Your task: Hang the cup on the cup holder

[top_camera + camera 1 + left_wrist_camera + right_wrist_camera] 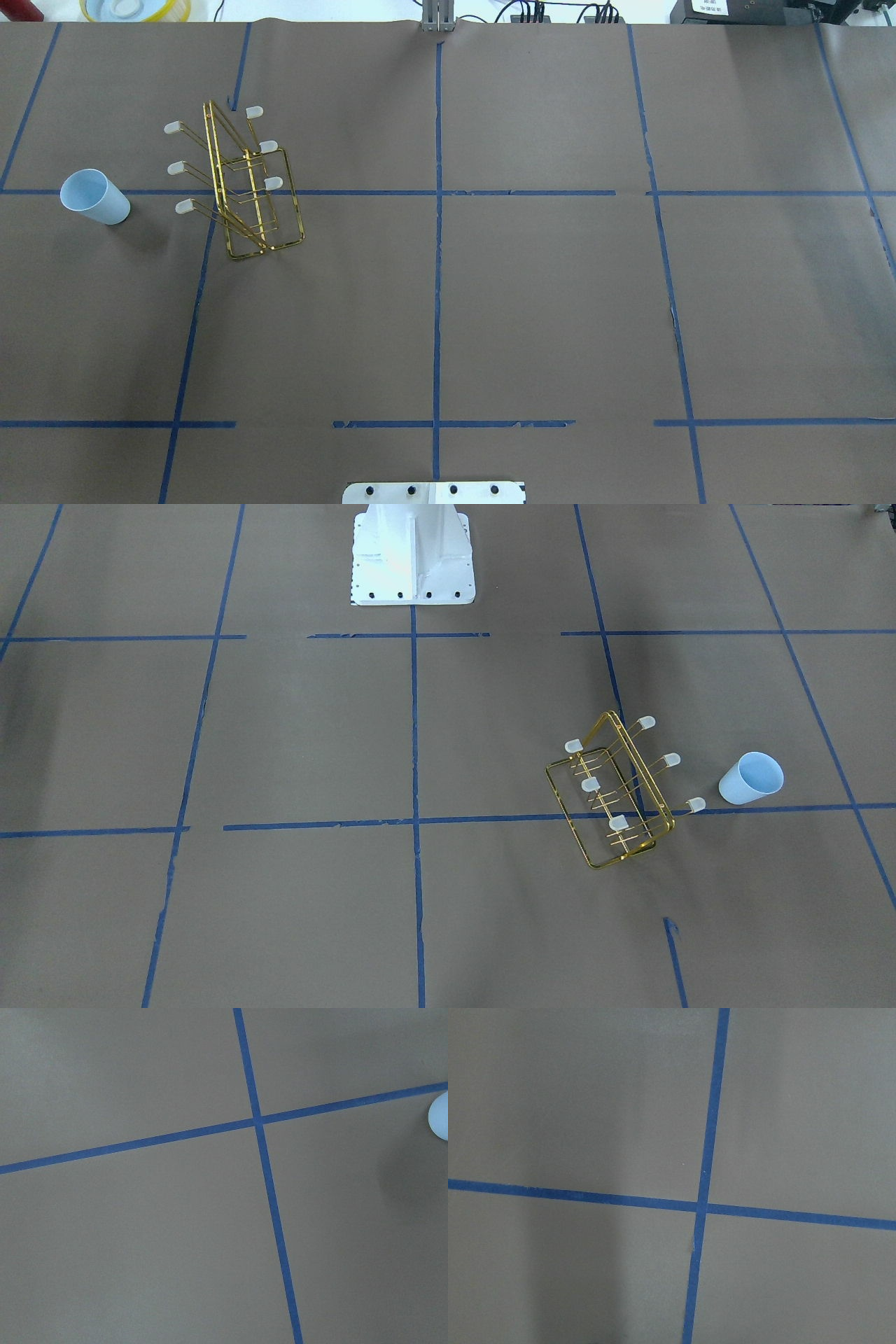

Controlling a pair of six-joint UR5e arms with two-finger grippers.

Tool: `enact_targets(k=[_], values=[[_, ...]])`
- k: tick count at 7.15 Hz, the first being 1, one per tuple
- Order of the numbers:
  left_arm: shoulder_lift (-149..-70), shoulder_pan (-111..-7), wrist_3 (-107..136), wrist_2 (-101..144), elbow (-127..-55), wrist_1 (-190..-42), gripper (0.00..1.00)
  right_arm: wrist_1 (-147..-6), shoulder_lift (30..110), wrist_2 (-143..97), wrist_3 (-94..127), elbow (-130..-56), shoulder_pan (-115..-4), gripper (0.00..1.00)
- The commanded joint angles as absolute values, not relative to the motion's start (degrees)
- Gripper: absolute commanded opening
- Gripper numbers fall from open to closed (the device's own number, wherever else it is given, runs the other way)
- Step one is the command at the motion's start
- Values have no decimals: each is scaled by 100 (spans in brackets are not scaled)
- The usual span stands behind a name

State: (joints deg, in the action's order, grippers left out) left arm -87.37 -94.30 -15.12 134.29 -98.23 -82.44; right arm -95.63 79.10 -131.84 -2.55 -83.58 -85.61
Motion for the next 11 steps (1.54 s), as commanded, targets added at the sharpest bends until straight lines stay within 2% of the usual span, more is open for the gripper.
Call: enact_targets(k=[1,8,11], values=[[-8771,-9422,-1503,13430,-9826,-8244,100,-9562,7910,-13184,-255,-8358,-8561,100],[-8806,-9422,-1407,13404,-9721,-8253,100,-9562,7910,-13184,-255,-8358,-8561,100],[-8886,-9431,-1459,13386,-9887,-8227,100,-9562,7910,-13184,-255,-8358,-8561,100]])
